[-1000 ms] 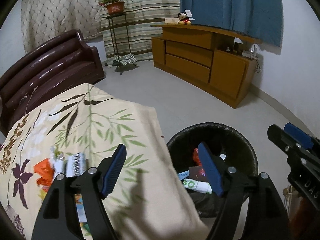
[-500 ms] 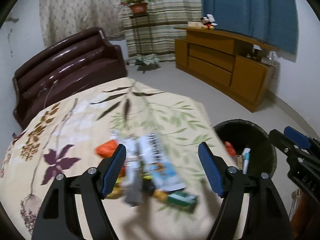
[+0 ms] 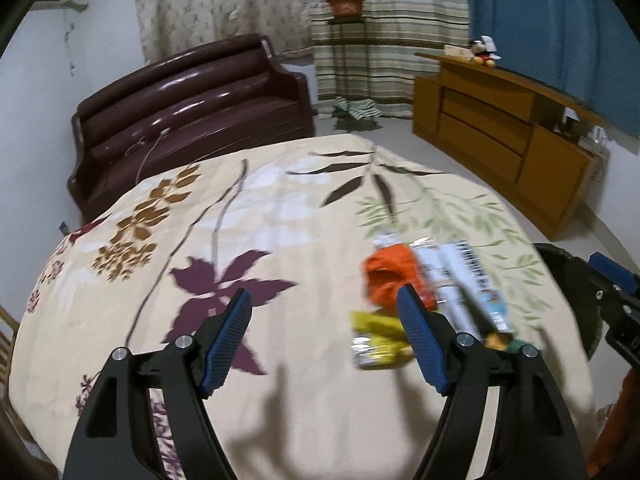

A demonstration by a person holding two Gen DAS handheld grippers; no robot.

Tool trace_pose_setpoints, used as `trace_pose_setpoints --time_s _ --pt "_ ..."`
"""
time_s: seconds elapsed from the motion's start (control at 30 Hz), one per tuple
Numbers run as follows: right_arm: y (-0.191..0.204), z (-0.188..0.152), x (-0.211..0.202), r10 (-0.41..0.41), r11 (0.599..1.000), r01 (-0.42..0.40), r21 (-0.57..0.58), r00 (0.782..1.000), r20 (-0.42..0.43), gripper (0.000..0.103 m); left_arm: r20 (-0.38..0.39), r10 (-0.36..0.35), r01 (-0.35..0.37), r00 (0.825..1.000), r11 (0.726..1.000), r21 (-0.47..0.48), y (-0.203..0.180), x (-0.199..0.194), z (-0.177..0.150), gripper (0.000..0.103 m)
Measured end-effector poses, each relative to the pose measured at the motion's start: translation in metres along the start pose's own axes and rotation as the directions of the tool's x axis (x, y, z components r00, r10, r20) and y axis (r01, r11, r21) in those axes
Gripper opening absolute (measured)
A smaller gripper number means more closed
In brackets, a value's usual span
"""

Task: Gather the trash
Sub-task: 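Move both open grippers back over the trash on the bed, then grasp the white milk-powder packet with the right gripper while the left gripper grasps the white wrapper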

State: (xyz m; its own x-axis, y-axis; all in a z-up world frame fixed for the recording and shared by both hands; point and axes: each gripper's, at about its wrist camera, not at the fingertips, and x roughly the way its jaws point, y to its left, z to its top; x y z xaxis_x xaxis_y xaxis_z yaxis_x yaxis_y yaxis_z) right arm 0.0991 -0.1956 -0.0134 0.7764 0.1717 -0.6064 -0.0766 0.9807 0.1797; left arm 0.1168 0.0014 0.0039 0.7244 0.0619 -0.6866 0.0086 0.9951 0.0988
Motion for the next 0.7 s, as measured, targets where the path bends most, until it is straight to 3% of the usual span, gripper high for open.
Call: trace_pose_setpoints --time_s 0.27,0.53,0.6,0.7 --pt "0.033 0.004 0.031 0.048 0.998 -0.05 -0.037 0.996 -0.071 0.053 -0.026 0.045 -0.046 0.999 0.998 -0.04 0.036 0.011 -0.006 0.073" --pt "0.053 0.001 0.059 0.038 0.995 -0.051 -0.081 0.987 -0.157 0.052 -0.035 0.051 -0.053 0.998 0.997 -0.054 0.052 0.019 -0.008 0.073" --pt "0.055 0.0 0.065 0.035 0.995 -0.051 -0.082 0.983 -0.179 0.05 -0.04 0.047 -0.049 0.998 0.997 -0.057 0.053 0.02 -0.009 0.073" --pt "0.053 -0.001 0.072 0.045 0.996 -0.06 -0.065 0.975 -0.217 0.04 -0.046 0.036 -0.039 0.998 0.997 -0.061 0.052 0.022 -0.01 0.073"
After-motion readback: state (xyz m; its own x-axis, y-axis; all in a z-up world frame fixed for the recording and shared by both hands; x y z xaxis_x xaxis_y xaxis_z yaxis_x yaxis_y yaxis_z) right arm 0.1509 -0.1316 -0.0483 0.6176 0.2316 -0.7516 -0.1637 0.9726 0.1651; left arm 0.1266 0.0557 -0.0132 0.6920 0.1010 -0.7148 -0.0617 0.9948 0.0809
